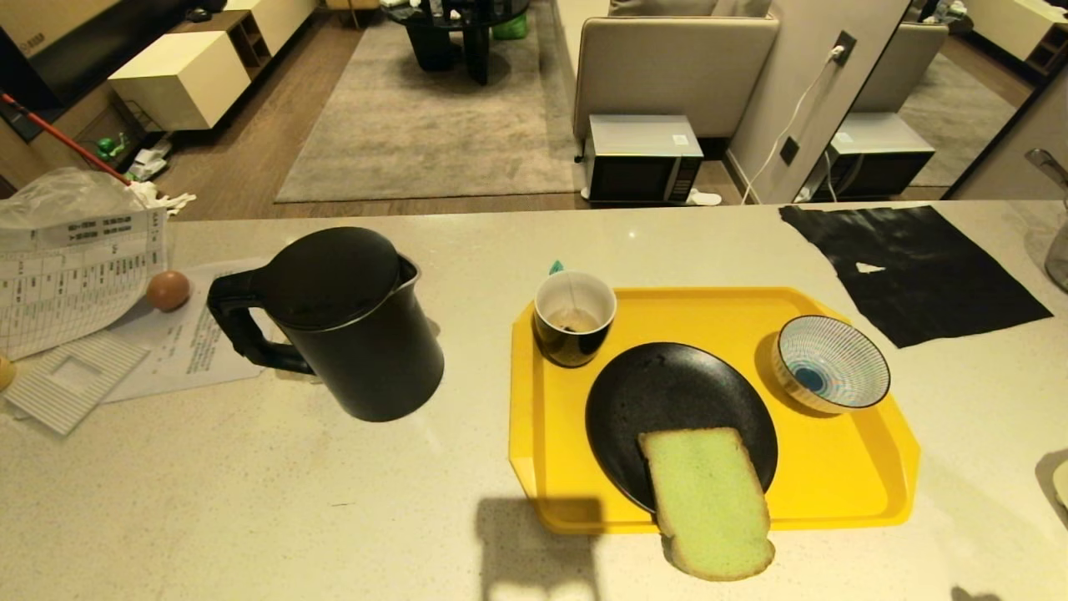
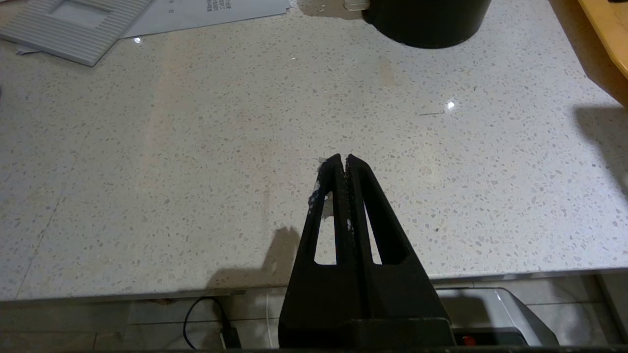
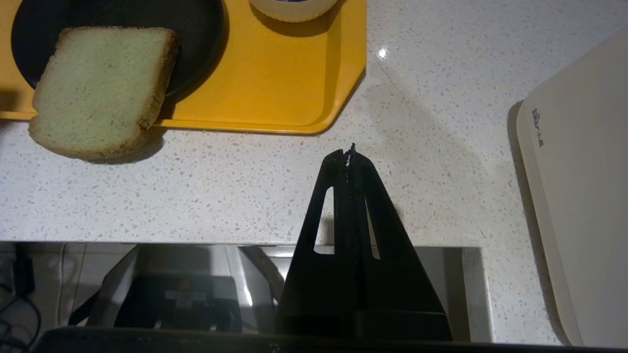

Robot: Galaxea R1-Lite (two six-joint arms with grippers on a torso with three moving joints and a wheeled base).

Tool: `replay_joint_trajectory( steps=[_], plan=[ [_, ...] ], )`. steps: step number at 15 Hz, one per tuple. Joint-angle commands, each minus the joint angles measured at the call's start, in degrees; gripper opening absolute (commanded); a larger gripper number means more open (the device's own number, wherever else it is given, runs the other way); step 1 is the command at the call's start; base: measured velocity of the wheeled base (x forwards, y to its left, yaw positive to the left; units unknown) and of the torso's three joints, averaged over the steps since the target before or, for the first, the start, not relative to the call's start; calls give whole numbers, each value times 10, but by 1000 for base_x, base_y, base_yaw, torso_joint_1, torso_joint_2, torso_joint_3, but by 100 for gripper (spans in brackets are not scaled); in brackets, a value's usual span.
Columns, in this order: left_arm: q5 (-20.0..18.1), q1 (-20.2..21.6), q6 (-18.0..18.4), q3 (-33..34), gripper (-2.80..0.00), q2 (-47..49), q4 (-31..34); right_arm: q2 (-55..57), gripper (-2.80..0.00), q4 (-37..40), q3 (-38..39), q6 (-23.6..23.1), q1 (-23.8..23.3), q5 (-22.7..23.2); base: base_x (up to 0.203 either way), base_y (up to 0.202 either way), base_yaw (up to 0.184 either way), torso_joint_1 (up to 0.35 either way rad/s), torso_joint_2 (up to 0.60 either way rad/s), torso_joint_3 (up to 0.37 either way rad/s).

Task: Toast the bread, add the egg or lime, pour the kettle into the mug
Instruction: Pick up the bread slice

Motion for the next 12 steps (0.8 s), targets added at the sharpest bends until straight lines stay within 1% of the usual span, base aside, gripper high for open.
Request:
replay_joint_trajectory(
  steps=[1,2,3,4,5,7,9,12],
  plan=[
    [0,1,0,0,-280,0,0,89,-280,20,-52,-3,1,19,0,0,0,0,0,0],
    [0,0,0,0,-280,0,0,90,-280,39,-51,-8,1,36,0,0,0,0,0,0],
    [0,1,0,0,-280,0,0,90,-280,75,-57,-12,0,45,0,0,0,0,0,0],
    [0,0,0,0,-280,0,0,93,-280,122,-80,-15,1,54,0,0,0,0,0,0],
    [0,1,0,0,-280,0,0,104,-280,170,-111,-16,1,71,0,0,0,0,0,0],
    [0,0,0,0,-280,0,0,124,-280,243,-160,-17,0,110,0,0,0,0,0,0],
    [0,1,0,0,-280,0,0,115,-280,274,-173,-16,-1,113,0,0,0,0,0,0],
    [0,1,0,0,-280,0,0,101,-280,372,-215,-13,-1,124,0,0,0,0,0,0]
  ],
)
